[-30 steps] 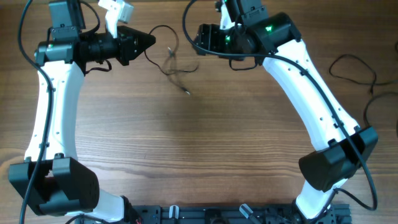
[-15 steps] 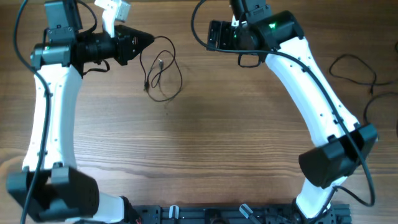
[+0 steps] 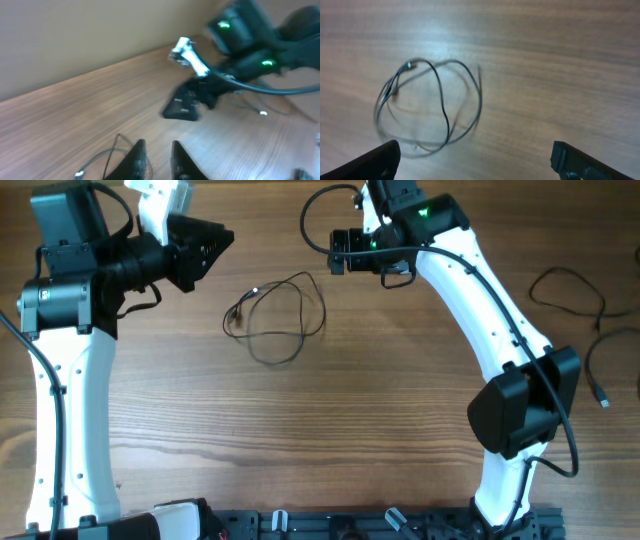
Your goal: Untangle cables
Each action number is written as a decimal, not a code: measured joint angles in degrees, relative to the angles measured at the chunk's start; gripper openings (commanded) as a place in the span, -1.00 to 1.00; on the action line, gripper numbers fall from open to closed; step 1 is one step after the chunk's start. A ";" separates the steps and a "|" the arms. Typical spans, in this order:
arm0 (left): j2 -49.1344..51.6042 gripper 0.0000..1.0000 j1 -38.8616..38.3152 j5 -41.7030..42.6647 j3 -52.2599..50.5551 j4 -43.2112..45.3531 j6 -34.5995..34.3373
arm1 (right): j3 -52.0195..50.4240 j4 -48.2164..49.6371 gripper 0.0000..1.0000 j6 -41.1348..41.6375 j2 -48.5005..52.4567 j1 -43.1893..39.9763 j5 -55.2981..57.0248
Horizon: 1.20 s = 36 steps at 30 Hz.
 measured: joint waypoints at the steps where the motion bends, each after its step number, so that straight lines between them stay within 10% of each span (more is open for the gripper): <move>1: 0.00 -0.15 -0.02 -1.40 0.00 0.22 -0.76 | 0.00 -0.35 0.99 -0.48 0.00 0.13 -0.72; 12: 0.00 -0.04 0.17 -19.54 0.00 0.83 -7.04 | 0.00 -2.49 0.99 -1.01 1.25 1.86 -6.78; 36: 0.00 0.10 1.18 -22.08 0.00 0.15 -9.31 | 0.00 4.76 0.83 -0.96 17.03 8.50 -7.87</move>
